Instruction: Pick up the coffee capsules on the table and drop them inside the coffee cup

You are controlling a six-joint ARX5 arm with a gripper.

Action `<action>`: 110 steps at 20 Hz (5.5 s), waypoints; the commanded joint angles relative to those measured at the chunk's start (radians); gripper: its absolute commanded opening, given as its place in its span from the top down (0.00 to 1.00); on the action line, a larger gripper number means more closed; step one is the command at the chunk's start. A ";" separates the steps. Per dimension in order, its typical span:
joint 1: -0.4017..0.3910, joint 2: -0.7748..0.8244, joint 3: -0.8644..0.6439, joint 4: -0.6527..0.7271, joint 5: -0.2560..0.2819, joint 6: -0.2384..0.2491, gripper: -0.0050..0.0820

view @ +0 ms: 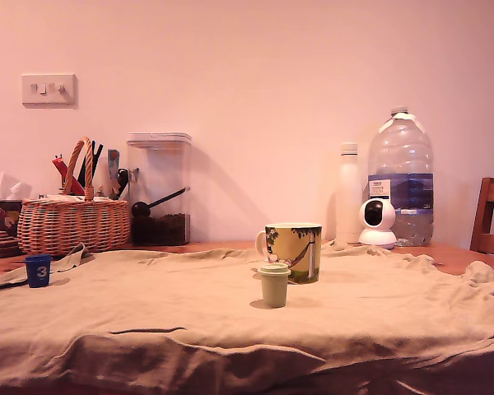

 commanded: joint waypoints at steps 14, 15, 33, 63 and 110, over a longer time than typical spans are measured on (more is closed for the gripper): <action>0.009 0.190 -0.247 0.579 -0.037 0.087 0.27; 0.013 0.190 -0.268 0.597 -0.046 0.088 0.27; 0.022 0.394 -0.288 0.836 -0.092 0.124 0.27; 0.113 1.354 0.079 1.365 0.014 0.176 0.27; 0.172 1.590 0.455 1.126 0.101 0.229 0.47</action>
